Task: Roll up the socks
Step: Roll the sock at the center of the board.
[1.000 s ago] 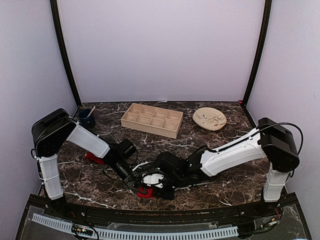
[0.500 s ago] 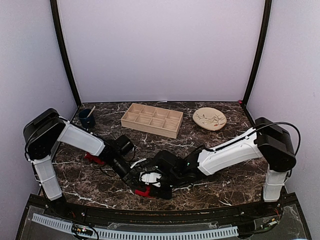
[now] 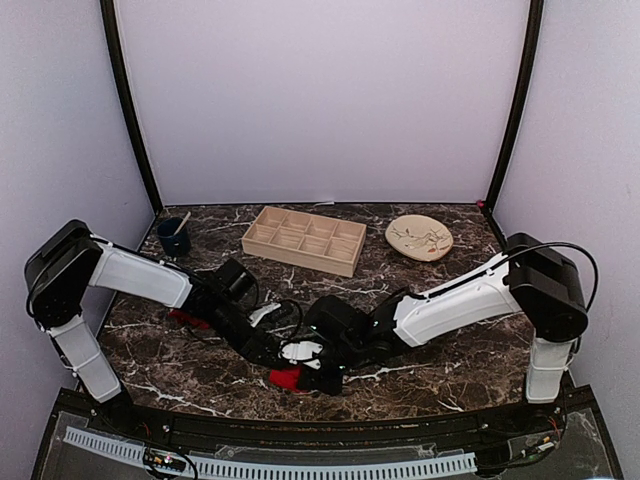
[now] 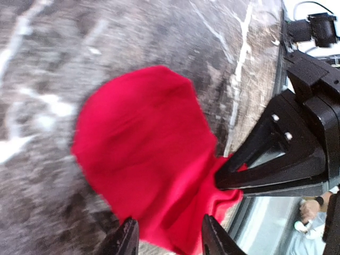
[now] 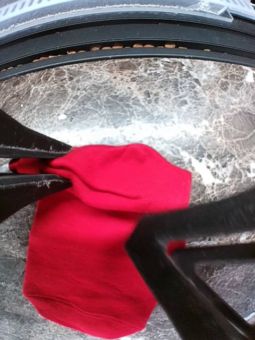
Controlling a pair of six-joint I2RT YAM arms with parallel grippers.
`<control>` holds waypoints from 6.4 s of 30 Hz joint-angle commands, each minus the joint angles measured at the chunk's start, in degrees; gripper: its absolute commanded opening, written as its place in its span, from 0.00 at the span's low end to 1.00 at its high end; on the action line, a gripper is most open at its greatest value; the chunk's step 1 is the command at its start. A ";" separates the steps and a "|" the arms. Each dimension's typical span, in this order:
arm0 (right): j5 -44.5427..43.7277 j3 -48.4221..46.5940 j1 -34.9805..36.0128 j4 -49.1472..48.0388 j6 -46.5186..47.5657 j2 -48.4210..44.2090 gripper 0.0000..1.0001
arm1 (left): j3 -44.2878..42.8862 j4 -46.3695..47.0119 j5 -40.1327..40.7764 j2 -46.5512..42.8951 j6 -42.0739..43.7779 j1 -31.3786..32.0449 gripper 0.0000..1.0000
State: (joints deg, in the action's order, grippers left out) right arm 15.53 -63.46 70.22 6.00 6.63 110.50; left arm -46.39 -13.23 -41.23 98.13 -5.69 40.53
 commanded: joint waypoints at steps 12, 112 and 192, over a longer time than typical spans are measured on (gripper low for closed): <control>9.30 -2.19 -3.77 5.51 -3.84 3.82 0.00 | 6.31 5.01 18.16 -9.72 -3.85 -1.47 0.46; 29.65 -13.00 -11.82 17.80 -6.55 13.82 0.26 | 11.40 13.32 37.18 -10.71 4.35 26.83 0.00; -12.49 14.22 -0.12 -6.07 -5.54 -17.17 0.45 | -13.79 -9.80 -14.71 22.51 15.07 2.10 0.00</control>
State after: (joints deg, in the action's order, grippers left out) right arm 4.16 -46.57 69.21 -0.05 -1.37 90.67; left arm -60.99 -17.47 -61.12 117.89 7.11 42.96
